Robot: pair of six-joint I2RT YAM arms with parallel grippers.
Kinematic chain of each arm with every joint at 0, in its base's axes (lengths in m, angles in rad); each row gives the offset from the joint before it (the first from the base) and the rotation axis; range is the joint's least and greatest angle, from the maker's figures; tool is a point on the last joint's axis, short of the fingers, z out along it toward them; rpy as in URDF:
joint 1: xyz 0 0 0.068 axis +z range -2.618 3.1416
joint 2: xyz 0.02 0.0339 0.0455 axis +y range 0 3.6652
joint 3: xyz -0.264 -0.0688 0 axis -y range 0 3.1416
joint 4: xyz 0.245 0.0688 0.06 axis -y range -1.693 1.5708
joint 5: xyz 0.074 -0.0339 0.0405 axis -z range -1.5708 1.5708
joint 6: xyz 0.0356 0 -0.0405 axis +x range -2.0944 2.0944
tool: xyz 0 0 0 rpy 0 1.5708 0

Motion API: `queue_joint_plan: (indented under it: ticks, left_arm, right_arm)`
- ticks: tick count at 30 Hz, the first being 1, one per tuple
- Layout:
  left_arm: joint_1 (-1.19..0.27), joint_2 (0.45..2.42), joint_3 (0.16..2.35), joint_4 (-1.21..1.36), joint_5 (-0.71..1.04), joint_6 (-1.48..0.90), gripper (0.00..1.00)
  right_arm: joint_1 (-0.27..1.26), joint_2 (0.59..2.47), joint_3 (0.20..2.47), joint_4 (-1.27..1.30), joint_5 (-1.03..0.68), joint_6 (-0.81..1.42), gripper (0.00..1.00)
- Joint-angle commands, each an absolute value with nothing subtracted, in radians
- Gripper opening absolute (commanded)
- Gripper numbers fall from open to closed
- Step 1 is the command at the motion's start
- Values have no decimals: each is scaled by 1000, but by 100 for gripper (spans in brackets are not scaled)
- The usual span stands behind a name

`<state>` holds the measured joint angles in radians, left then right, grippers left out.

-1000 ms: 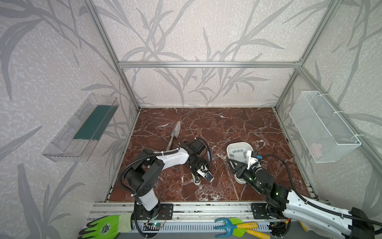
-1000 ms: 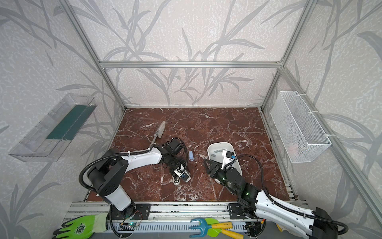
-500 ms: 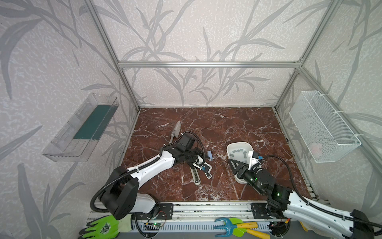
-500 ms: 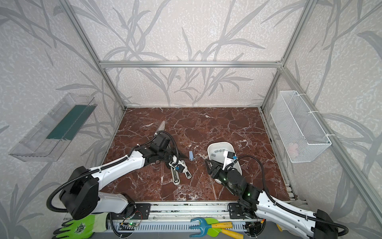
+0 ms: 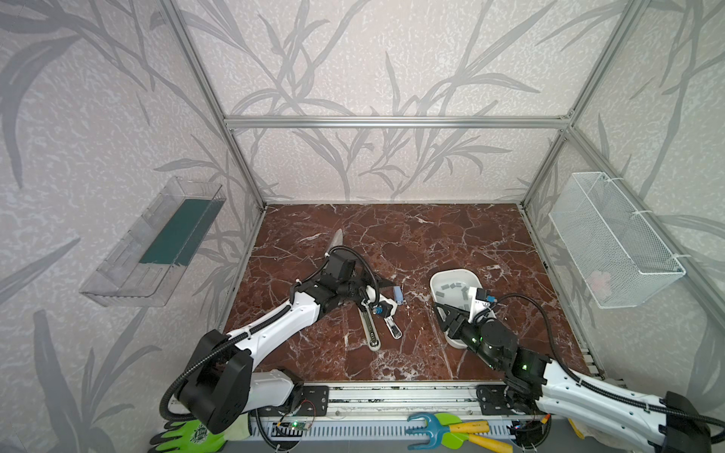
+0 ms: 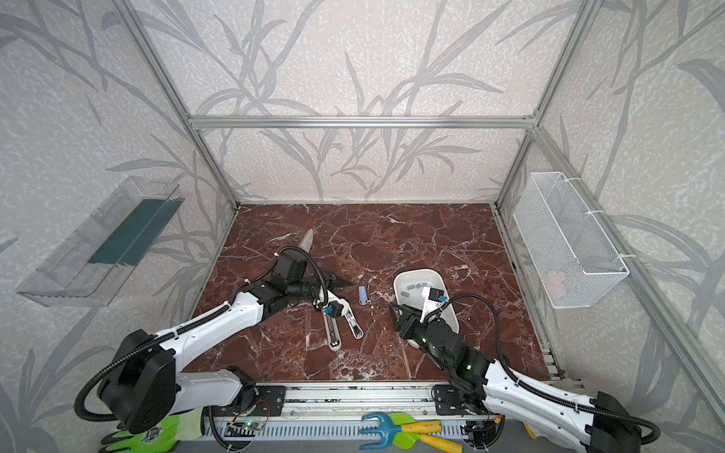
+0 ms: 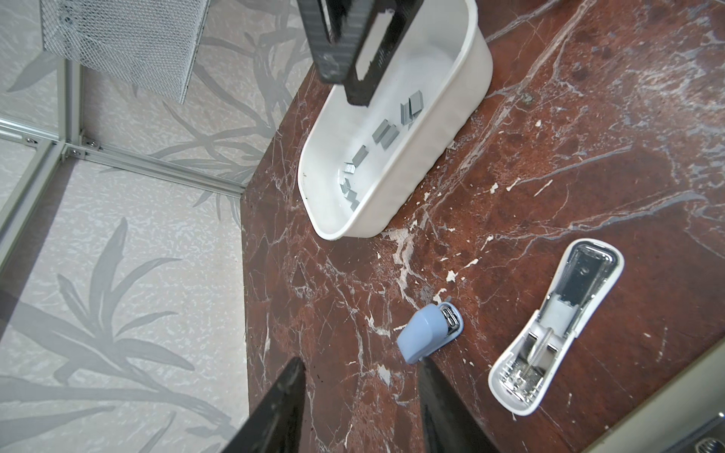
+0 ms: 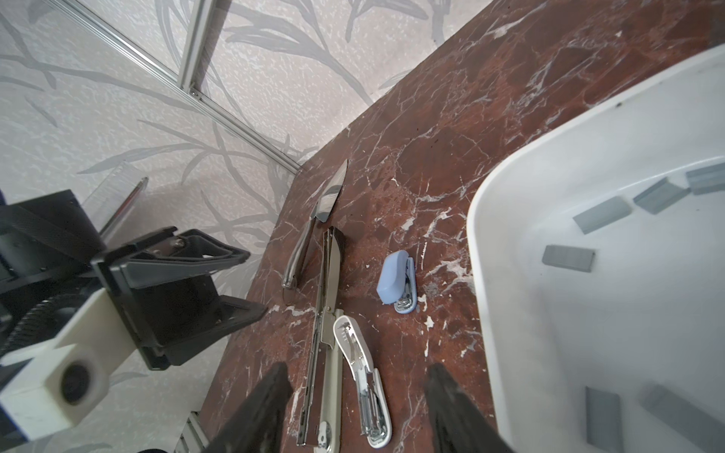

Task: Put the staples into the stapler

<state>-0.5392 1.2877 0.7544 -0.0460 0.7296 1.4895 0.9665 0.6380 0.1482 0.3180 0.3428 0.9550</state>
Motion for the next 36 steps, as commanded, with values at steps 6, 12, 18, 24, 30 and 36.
queue_joint_plan:
  ticks: [6,12,18,24,30,36]
  left_arm:
    - [-537,1284,744,-16,721,1461,49]
    - [-535,1316,764,-40,712,1429,49]
    - [-522,1372,838,-201,732,1445,51]
    - [-520,1475,901,-237,735,1514,51]
    - [-519,1627,990,-253,660,1627,51]
    - [-521,1752,1106,-354,670,1809,52]
  right_arm:
    - [960,696,200,352,334,916,58]
    - [960,715,226,335,319,881,59]
    - [957,749,260,307,329,836,60]
    - [937,766,273,296,316,825,61]
    - [897,792,275,318,295,820,63]
    - [826,847,280,357,227,841,63]
